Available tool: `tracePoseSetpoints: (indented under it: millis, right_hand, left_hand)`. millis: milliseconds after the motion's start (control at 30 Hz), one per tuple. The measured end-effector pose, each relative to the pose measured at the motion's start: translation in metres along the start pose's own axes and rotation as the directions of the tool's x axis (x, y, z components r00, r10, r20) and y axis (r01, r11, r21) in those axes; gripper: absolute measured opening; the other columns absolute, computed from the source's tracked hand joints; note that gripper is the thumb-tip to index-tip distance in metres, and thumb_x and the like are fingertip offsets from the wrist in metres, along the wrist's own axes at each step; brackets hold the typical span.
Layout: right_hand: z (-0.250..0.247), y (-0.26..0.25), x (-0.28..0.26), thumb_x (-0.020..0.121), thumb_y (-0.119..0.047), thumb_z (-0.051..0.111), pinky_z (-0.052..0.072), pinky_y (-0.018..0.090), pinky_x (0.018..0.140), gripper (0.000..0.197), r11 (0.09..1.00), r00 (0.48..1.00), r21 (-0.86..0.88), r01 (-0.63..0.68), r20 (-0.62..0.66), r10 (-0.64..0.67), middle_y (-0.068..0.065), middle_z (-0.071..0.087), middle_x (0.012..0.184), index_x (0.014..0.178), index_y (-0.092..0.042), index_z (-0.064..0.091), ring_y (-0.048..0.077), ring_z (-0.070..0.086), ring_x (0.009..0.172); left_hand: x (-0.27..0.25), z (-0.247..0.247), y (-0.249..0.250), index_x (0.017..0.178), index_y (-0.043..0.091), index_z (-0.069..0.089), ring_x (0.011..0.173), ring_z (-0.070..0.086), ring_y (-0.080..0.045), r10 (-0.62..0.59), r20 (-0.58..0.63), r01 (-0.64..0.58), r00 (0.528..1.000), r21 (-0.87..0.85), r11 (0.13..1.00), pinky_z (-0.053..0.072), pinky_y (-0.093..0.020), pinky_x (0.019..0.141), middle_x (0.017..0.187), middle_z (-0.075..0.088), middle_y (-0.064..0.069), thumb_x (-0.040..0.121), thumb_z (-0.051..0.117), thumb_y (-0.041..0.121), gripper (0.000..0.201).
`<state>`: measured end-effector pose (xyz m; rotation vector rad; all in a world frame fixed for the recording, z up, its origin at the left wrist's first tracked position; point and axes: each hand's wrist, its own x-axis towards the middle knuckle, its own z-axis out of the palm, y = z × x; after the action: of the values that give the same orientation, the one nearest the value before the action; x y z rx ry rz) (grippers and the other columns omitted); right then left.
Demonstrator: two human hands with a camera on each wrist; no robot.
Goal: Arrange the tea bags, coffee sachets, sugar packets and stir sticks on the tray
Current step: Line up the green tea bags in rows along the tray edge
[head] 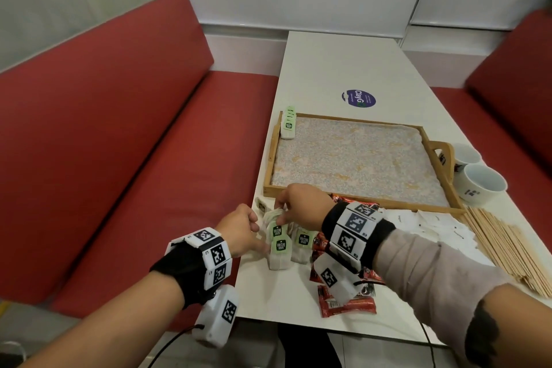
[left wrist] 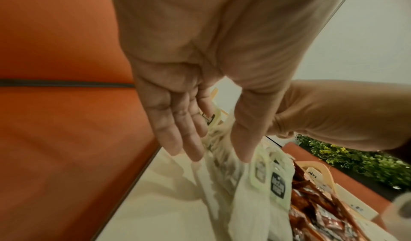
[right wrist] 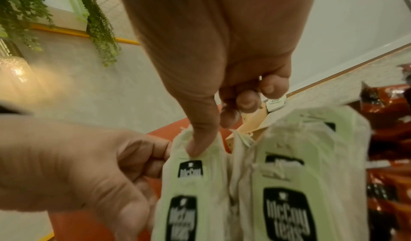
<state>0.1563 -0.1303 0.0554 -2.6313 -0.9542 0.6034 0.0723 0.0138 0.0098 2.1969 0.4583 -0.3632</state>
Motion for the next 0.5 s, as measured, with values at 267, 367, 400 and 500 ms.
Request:
tracePoseSetpoints:
  millis: [267, 367, 400, 500]
  right_hand:
    - [-0.016, 0.019, -0.005, 0.083, -0.021, 0.072, 0.035, 0.022, 0.059, 0.024, 0.987, 1.0, 0.16, -0.017, -0.001, 0.017, -0.008, 0.05, 0.068, 0.069, -0.023, 0.052, 0.01, 0.045, 0.064]
    - [-0.02, 0.021, -0.006, 0.083, -0.019, 0.072, 0.039, 0.028, 0.066, 0.017, 0.98, 0.999, 0.195, -0.033, -0.015, 0.037, 0.001, 0.056, 0.076, 0.088, -0.005, 0.064, 0.015, 0.049, 0.071]
    - [-0.021, 0.023, -0.007, 0.083, -0.019, 0.072, 0.039, 0.028, 0.067, 0.021, 0.98, 0.999, 0.195, -0.03, -0.024, 0.036, 0.003, 0.056, 0.078, 0.092, -0.002, 0.064, 0.016, 0.05, 0.072]
    - [-0.025, 0.024, -0.008, 0.084, -0.021, 0.071, 0.039, 0.028, 0.069, 0.019, 0.982, 0.999, 0.188, -0.022, -0.043, 0.031, 0.002, 0.06, 0.084, 0.093, -0.006, 0.065, 0.016, 0.052, 0.077]
  left_hand:
    - [0.003, -0.004, 0.002, 0.115, 0.018, 0.035, 0.09, 0.051, -0.014, -0.04, -0.037, 0.042, 0.999, 0.057, 0.998, 0.043, -0.025, 0.069, 0.106, 0.048, 0.002, 0.052, 0.091, 0.021, 0.084]
    - [0.006, -0.001, 0.002, 0.135, 0.016, 0.025, 0.1, 0.054, -0.017, -0.045, 0.018, 0.044, 0.999, 0.071, 0.996, 0.047, -0.027, 0.074, 0.113, 0.047, 0.002, 0.053, 0.091, 0.022, 0.105]
    - [0.007, 0.0, 0.003, 0.139, 0.015, 0.022, 0.104, 0.055, -0.019, -0.053, 0.034, 0.051, 0.998, 0.076, 0.996, 0.05, -0.029, 0.079, 0.118, 0.048, 0.0, 0.053, 0.091, 0.022, 0.11]
    - [0.008, 0.003, 0.002, 0.144, 0.013, 0.023, 0.109, 0.058, -0.022, -0.071, 0.098, 0.06, 0.993, 0.116, 0.991, 0.051, -0.031, 0.085, 0.129, 0.052, -0.002, 0.057, 0.09, 0.025, 0.111]
